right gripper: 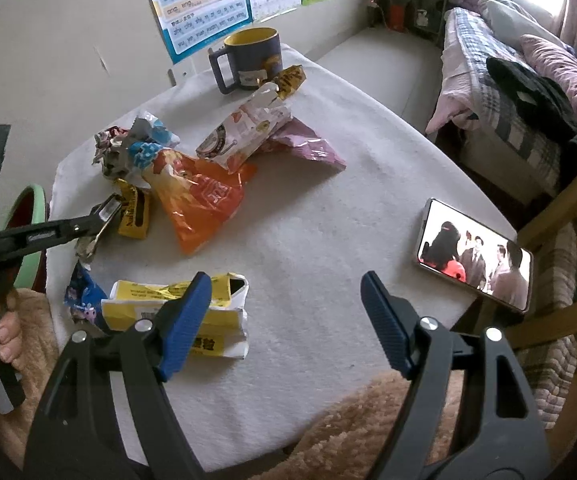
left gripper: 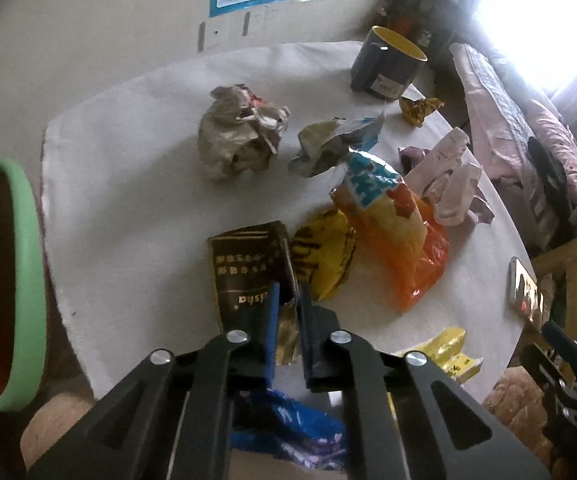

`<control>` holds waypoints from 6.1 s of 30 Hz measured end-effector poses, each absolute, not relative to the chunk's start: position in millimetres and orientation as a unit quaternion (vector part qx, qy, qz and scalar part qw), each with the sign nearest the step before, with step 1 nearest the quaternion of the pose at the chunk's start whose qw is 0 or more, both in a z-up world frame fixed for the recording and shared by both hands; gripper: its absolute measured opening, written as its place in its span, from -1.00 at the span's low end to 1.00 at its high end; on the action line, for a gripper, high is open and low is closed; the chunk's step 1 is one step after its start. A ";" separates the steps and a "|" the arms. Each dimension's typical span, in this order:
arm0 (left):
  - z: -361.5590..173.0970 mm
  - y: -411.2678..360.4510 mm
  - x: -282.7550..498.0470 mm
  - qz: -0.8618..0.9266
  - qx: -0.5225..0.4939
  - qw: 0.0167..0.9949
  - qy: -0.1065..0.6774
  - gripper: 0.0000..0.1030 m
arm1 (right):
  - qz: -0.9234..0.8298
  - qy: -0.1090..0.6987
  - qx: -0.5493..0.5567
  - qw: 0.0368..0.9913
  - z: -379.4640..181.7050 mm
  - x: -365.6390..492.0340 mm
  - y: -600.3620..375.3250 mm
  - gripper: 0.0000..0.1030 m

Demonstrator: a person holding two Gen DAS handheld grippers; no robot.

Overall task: Collect trash
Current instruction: 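Grasp the black box with left tool while right grasps yellow wrapper, then carry the black box and yellow wrapper with both tools to the bucket, then open both tools over the bucket to drop box and yellow wrapper, then grasp the blue wrapper with left tool while right grasps yellow carton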

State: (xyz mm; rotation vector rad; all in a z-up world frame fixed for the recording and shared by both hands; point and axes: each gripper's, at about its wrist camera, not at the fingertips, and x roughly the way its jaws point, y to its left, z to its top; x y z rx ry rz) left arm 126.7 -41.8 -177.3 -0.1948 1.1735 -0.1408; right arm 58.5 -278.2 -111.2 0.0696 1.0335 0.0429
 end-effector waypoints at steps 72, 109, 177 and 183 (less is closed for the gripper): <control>-64.3 93.7 22.5 0.029 -0.110 0.917 0.382 -0.94 | 0.221 0.411 -0.031 0.884 -26.5 60.1 -91.3 -0.59; -103.7 210.6 4.8 0.128 -0.172 0.896 0.390 -0.94 | 0.306 0.448 -0.073 0.837 -55.4 76.7 39.0 -0.59; -157.2 5.5 11.7 -0.087 -0.165 0.801 0.569 0.22 | 0.254 0.552 -0.239 0.757 -160.7 72.8 -172.0 -0.36; -168.1 1.3 26.6 -0.069 -0.141 0.806 0.571 0.22 | 0.228 0.563 -0.021 0.794 -147.8 81.4 -215.5 -0.66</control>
